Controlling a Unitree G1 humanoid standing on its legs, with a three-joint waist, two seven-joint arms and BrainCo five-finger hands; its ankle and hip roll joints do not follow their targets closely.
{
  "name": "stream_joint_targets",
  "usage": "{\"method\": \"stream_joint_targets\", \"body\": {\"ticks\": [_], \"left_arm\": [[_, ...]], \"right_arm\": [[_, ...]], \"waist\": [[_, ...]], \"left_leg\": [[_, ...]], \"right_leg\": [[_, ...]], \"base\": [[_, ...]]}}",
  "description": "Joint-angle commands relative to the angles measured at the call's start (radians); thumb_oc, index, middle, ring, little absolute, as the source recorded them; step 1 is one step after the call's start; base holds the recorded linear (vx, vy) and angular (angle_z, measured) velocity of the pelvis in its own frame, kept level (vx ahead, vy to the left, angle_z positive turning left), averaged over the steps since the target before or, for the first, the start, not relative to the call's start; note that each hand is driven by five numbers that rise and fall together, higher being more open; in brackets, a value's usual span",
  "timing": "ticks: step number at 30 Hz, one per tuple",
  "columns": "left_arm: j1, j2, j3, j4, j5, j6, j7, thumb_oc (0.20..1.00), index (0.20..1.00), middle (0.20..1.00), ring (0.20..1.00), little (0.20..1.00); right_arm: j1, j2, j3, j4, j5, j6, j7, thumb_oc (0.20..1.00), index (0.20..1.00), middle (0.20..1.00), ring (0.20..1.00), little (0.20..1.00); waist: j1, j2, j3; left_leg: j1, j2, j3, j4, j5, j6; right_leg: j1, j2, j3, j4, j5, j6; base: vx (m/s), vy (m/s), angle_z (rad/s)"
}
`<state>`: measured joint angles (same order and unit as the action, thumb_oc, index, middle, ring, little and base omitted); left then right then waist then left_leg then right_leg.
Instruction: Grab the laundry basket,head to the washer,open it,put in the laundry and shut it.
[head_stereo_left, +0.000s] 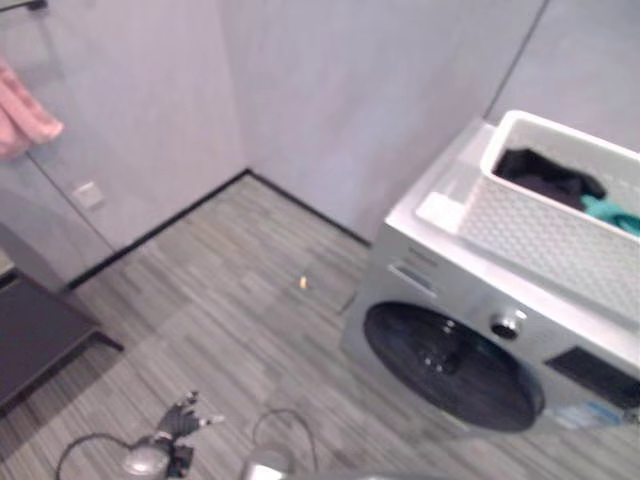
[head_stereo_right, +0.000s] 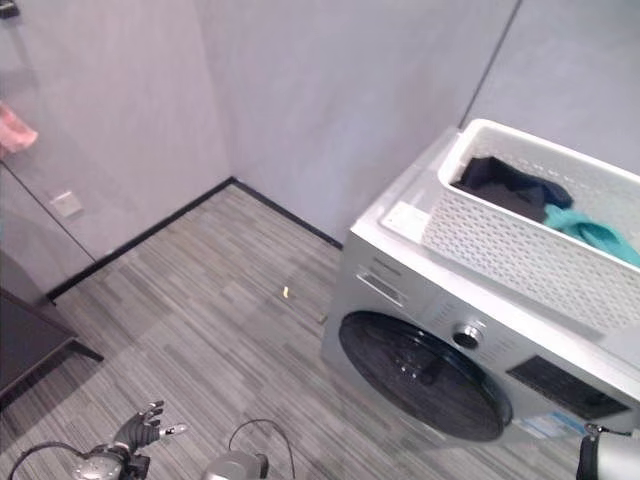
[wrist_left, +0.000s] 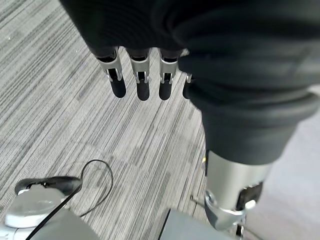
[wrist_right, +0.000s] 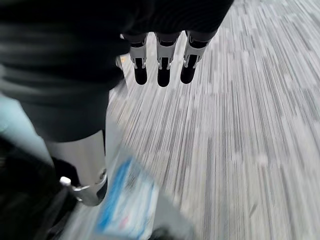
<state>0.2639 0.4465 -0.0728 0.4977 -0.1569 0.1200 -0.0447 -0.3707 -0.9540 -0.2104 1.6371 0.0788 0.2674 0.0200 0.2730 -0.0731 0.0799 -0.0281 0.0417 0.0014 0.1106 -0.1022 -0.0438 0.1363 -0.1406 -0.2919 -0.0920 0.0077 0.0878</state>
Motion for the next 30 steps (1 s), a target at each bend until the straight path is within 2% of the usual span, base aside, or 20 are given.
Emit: {"method": "stream_joint_targets", "body": {"ticks": [1, 7, 8, 9, 10, 11, 12, 13, 14, 16, 19, 26, 30], "left_arm": [[-0.046, 0.008, -0.014, -0.081, 0.028, -0.030, 0.004, 1.000, 1.000, 1.000, 1.000, 1.000], [-0.058, 0.009, -0.054, -0.056, 0.058, -0.024, -0.005, 1.000, 1.000, 1.000, 1.000, 1.000], [-0.028, -0.026, -0.015, -0.064, 0.033, -0.024, 0.018, 1.000, 1.000, 1.000, 1.000, 1.000], [-0.021, -0.015, -0.012, -0.068, 0.033, -0.023, 0.018, 1.000, 1.000, 1.000, 1.000, 1.000], [-0.030, -0.046, -0.029, 0.016, -0.001, -0.031, 0.012, 1.000, 1.000, 1.000, 1.000, 1.000], [-0.041, -0.051, -0.036, 0.061, -0.005, -0.037, 0.006, 1.000, 1.000, 1.000, 1.000, 1.000], [-0.057, -0.056, -0.036, 0.107, -0.008, -0.040, 0.007, 1.000, 1.000, 1.000, 1.000, 1.000], [-0.077, -0.069, -0.032, 0.148, -0.010, -0.037, 0.003, 1.000, 1.000, 1.000, 1.000, 1.000], [-0.077, -0.067, -0.033, 0.149, -0.010, -0.038, 0.003, 1.000, 1.000, 1.000, 1.000, 1.000], [-0.076, -0.076, -0.016, 0.160, -0.006, -0.039, 0.003, 1.000, 1.000, 1.000, 1.000, 1.000], [-0.075, -0.084, 0.002, 0.159, -0.026, -0.040, 0.006, 1.000, 1.000, 1.000, 1.000, 1.000], [-0.064, -0.088, 0.020, 0.174, -0.038, -0.052, 0.017, 1.000, 1.000, 1.000, 1.000, 1.000], [-0.063, -0.084, 0.016, 0.181, -0.025, -0.056, 0.015, 1.000, 1.000, 1.000, 1.000, 1.000]], "right_arm": [[-0.058, -0.111, 0.038, 0.016, -0.023, -0.009, -0.029, 1.000, 1.000, 1.000, 1.000, 1.000], [-0.062, -0.118, 0.045, 0.018, -0.004, -0.008, -0.025, 1.000, 1.000, 1.000, 1.000, 1.000], [0.005, 0.080, 0.025, -0.016, 0.063, -0.059, -0.105, 1.000, 1.000, 1.000, 1.000, 1.000], [0.021, 0.097, 0.016, -0.030, 0.067, -0.056, -0.116, 1.000, 1.000, 1.000, 1.000, 1.000], [-0.007, 0.059, 0.036, -0.015, 0.103, -0.039, -0.050, 1.000, 1.000, 1.000, 1.000, 1.000], [-0.005, 0.051, 0.055, -0.002, 0.077, -0.050, -0.044, 1.000, 1.000, 1.000, 1.000, 1.000], [0.034, 0.088, 0.056, 0.009, 0.063, -0.062, -0.042, 1.000, 1.000, 1.000, 1.000, 1.000], [0.098, 0.164, 0.049, 0.023, 0.066, -0.069, -0.024, 1.000, 1.000, 1.000, 1.000, 1.000], [0.102, 0.167, 0.047, 0.020, 0.066, -0.069, -0.025, 1.000, 1.000, 1.000, 1.000, 1.000], [0.172, 0.277, 0.030, 0.006, 0.101, -0.087, -0.028, 1.000, 1.000, 1.000, 1.000, 1.000], [0.189, 0.335, 0.021, -0.029, 0.149, -0.107, -0.040, 1.000, 1.000, 1.000, 1.000, 1.000], [0.183, 0.350, 0.058, -0.076, 0.135, -0.125, -0.059, 1.000, 1.000, 1.000, 1.000, 1.000], [0.174, 0.309, 0.090, -0.091, 0.080, -0.126, -0.057, 1.000, 1.000, 1.000, 1.000, 1.000]], "waist": [[0.031, 0.014, 0.008], [0.028, 0.029, -0.003], [0.019, 0.045, 0.002], [0.018, 0.035, -0.004], [0.001, 0.041, -0.011], [-0.007, 0.044, -0.015], [-0.014, 0.050, -0.015], [-0.024, 0.061, -0.014], [-0.024, 0.060, -0.015], [-0.041, 0.072, -0.011], [-0.051, 0.089, -0.010], [-0.065, 0.098, -0.023], [-0.066, 0.094, -0.027]], "left_leg": [[-0.063, 0.019, -0.052, -0.046, 0.051, 0.011], [-0.054, 0.037, -0.071, -0.114, 0.109, -0.012], [-0.048, 0.040, -0.073, -0.123, 0.108, -0.007], [-0.052, 0.038, -0.074, -0.126, 0.114, -0.006], [-0.046, 0.045, -0.071, -0.140, 0.121, -0.009], [-0.045, 0.045, -0.073, -0.144, 0.123, -0.010], [-0.040, 0.046, -0.075, -0.149, 0.125, -0.010], [-0.036, 0.045, -0.078, -0.154, 0.128, -0.009], [-0.036, 0.045, -0.079, -0.154, 0.128, -0.009], [-0.034, 0.043, -0.077, -0.158, 0.129, -0.008], [-0.032, 0.036, -0.078, -0.163, 0.133, -0.007], [-0.010, 0.026, -0.074, -0.183, 0.132, -0.004], [-0.005, 0.024, -0.072, -0.187, 0.131, -0.005]], "right_leg": [[0.060, -0.062, -0.072, 0.064, -0.098, 0.044], [0.088, -0.028, -0.111, 0.011, -0.099, 0.031], [0.085, -0.024, -0.101, 0.013, -0.100, 0.027], [0.082, -0.025, -0.103, 0.011, -0.096, 0.027], [0.075, -0.022, -0.093, 0.009, -0.096, 0.021], [0.073, -0.021, -0.092, 0.007, -0.096, 0.019], [0.074, -0.018, -0.091, 0.005, -0.098, 0.019], [0.073, -0.017, -0.091, 0.005, -0.101, 0.017], [0.073, -0.017, -0.091, 0.005, -0.101, 0.016], [0.070, -0.017, -0.085, 0.005, -0.102, 0.015], [0.067, -0.020, -0.083, 0.005, -0.101, 0.012], [0.069, -0.026, -0.079, 0.005, -0.096, 0.013], [0.069, -0.027, -0.081, 0.005, -0.093, 0.012]], "base": [[-0.05, -0.136, 0.06], [-0.02, -0.070, 0.17], [-0.02, -0.015, 0.11], [-0.01, -0.008, 0.11], [0.00, 0.008, 0.06], [0.00, 0.000, 0.00], [0.00, -0.001, -0.03], [0.00, -0.002, 0.05], [0.01, -0.012, 0.08], [0.00, 0.001, 0.02], [0.00, 0.030, -0.05], [0.03, 0.020, -0.02], [0.01, -0.001, 0.03]]}}
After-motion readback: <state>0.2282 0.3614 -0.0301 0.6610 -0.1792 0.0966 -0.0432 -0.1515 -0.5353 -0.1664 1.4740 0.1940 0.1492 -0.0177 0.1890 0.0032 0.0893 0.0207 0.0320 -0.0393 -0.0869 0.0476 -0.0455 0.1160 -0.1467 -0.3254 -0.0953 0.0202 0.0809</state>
